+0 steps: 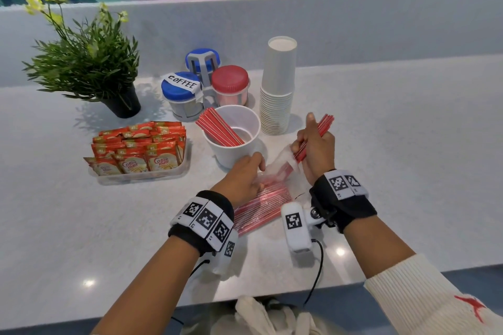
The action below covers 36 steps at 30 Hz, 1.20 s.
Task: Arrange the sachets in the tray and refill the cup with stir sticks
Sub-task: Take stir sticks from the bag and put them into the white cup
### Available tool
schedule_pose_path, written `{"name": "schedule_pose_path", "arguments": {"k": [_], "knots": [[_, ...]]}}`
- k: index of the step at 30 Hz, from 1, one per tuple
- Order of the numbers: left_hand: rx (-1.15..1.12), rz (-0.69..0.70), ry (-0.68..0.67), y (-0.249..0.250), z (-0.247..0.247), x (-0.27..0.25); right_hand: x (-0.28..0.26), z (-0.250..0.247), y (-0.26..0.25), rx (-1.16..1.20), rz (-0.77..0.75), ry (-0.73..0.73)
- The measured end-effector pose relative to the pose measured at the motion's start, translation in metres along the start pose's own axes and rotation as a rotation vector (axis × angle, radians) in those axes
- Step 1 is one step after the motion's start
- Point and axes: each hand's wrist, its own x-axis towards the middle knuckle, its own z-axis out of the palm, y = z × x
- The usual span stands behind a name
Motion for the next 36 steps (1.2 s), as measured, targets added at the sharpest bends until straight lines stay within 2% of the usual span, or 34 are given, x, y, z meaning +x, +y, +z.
{"name": "schedule_pose_path", "arguments": {"k": [2, 5, 10, 13, 18, 23, 28, 32, 36], "knots": [[0.058, 0.021, 0.017, 0.0, 0.0, 0.0, 0.004, -0.002, -0.013, 0.065, -0.046, 0.046], [0.197, 0.077, 0.015, 0.005, -0.003, 0.001, 0.009, -0.008, -0.028, 0.019, -0.162, 0.063], [0.338, 0.008, -0.251, 0.011, -0.006, 0.005, 0.002, -0.012, -0.015, -0.244, -0.291, 0.019], [0.373, -0.032, -0.322, 0.008, -0.002, 0.008, -0.005, -0.015, 0.005, -0.351, -0.294, -0.015], [0.37, -0.045, -0.312, 0.006, -0.001, 0.009, -0.007, -0.019, 0.021, -0.356, -0.168, 0.011], [0.349, -0.044, -0.311, 0.006, -0.002, 0.008, -0.006, -0.016, 0.015, -0.352, -0.18, -0.004], [0.328, -0.043, -0.324, 0.006, -0.007, 0.006, -0.002, -0.015, 0.021, -0.378, -0.094, -0.062], [0.162, -0.014, -0.291, 0.011, -0.021, 0.003, 0.002, -0.006, 0.003, -0.333, -0.149, -0.033], [0.018, 0.09, -0.138, 0.018, -0.054, -0.005, 0.003, 0.02, -0.03, -0.244, -0.239, -0.06]]}}
